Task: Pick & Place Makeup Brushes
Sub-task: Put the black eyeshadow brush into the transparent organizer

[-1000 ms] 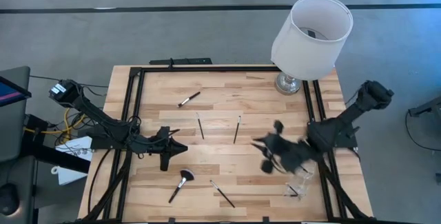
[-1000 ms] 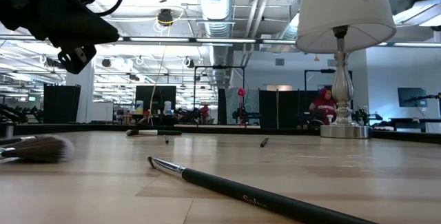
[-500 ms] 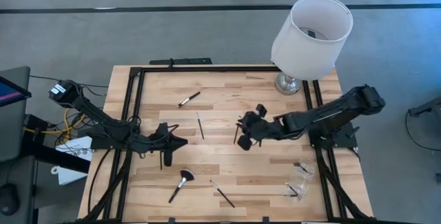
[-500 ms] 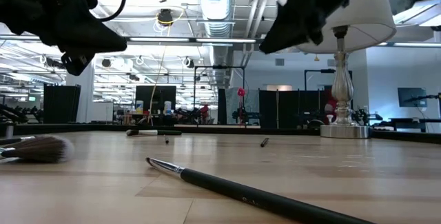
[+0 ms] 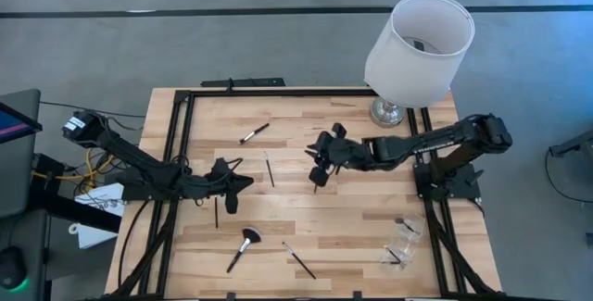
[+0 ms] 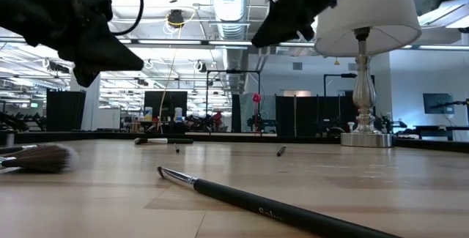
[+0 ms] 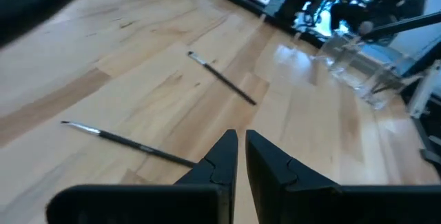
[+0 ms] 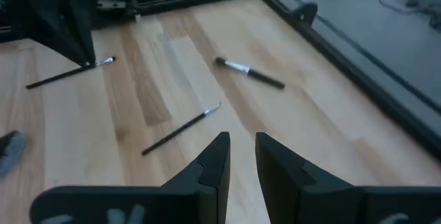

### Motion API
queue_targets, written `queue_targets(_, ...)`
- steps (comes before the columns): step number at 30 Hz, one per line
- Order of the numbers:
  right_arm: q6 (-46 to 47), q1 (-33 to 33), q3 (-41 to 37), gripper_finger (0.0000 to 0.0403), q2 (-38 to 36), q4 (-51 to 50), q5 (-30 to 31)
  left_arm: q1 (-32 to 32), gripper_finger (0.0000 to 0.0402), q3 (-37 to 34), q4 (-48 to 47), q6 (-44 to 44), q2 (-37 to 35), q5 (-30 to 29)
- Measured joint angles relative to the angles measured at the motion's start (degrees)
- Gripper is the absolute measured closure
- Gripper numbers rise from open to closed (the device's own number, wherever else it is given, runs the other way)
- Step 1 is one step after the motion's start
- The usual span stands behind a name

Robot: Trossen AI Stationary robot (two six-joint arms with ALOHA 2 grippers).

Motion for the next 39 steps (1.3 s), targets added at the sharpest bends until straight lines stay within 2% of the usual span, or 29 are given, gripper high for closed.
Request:
queue_targets(4,-3.08,-1.23,0.84,0.0342,-0.03,-0.56,-2.05,3.57,0.0374,0.0,-3.66,1.74,0.0,9.62)
queue_targets(6,-2.62,-1.14,0.83,0.0342,-0.01,-4.05,-2.13,4.11,0.0374,0.0,-6.46,1.74,0.02,10.96)
queue_targets(12,1.89,1.53,0.77,0.0342,0.51,-11.51,-2.2,4.21,0.0374,0.44,-9.41,4.92,0.11,7.23)
queue_targets(18,3.08,5.72,0.75,0.0342,0.49,-12.45,-0.28,4.99,0.0374,6.51,-20.69,4.69,2.96,5.65)
queue_targets(22,12.95,6.82,0.87,0.0342,2.15,-11.16,3.78,4.99,0.0374,10.59,-20.68,5.27,7.94,4.74)
queue_targets(30,22.4,0.89,0.75,0.0342,11.58,-10.66,4.17,4.86,0.0374,12.27,-18.43,6.03,17.04,-2.92)
queue_targets(39,26.28,-2.74,0.73,0.0337,16.84,-12.7,-0.28,4.55,0.0374,12.26,-16.93,7.91,19.96,-4.0)
